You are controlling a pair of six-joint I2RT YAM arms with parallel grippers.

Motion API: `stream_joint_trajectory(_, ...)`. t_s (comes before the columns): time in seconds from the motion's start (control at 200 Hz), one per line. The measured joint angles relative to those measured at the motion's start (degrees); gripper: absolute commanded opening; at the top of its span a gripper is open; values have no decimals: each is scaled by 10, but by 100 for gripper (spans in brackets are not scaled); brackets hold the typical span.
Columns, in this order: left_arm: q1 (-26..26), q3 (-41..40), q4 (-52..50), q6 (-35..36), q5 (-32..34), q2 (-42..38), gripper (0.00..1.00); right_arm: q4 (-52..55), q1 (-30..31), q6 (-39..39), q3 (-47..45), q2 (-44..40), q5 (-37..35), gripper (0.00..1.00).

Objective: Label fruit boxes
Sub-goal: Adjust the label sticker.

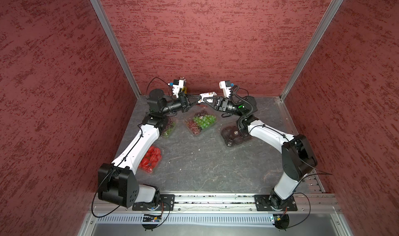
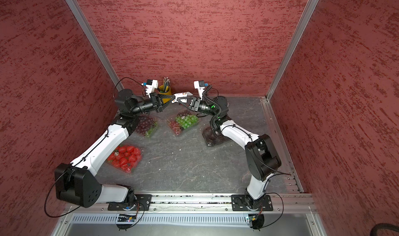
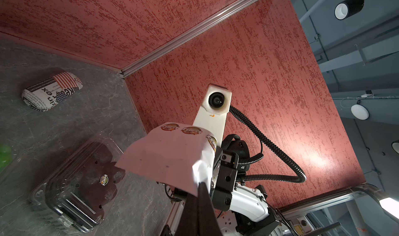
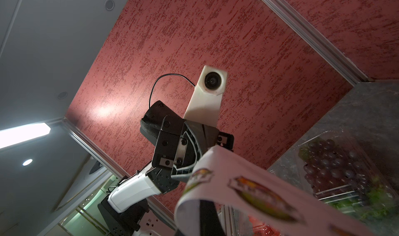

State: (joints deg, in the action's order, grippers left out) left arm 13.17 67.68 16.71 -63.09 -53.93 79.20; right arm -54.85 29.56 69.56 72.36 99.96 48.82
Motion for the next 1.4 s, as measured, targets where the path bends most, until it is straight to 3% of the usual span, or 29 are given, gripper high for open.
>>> stream_joint_trajectory(1.403,7,-12,54,-31,-1,0,0,7,0,-10,0,0,-4,0)
